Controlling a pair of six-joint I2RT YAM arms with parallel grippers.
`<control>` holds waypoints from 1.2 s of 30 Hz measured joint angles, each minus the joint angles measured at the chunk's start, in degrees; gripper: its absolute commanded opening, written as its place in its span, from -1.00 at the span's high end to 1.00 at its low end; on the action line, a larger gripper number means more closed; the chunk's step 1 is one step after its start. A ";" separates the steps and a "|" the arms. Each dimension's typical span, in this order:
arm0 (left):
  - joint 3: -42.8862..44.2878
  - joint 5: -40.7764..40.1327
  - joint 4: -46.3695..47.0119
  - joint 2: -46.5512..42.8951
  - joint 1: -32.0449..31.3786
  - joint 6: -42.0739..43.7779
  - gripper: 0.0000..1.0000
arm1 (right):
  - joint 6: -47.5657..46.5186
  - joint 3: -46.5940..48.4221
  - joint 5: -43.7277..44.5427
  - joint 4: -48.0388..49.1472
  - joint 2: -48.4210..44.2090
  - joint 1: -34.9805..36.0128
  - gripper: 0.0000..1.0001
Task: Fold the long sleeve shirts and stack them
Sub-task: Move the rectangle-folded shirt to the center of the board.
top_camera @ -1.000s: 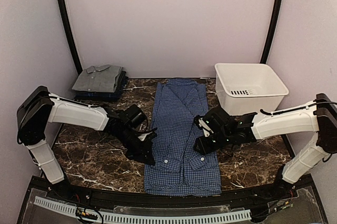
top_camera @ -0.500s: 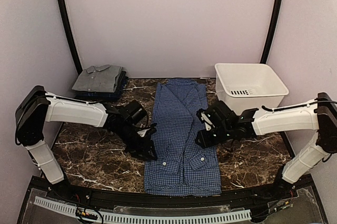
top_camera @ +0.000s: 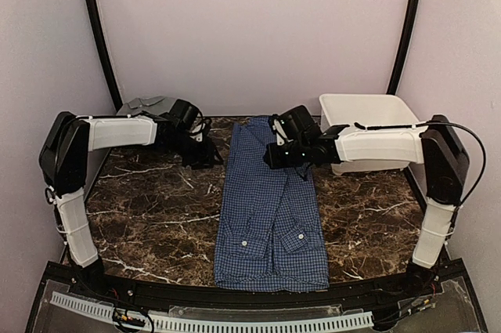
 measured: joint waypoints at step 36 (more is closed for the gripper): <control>31.43 -6.97 7.37 32.33 3.85 2.19 1.00 | -0.68 27.93 3.08 -4.22 30.40 -6.88 0.64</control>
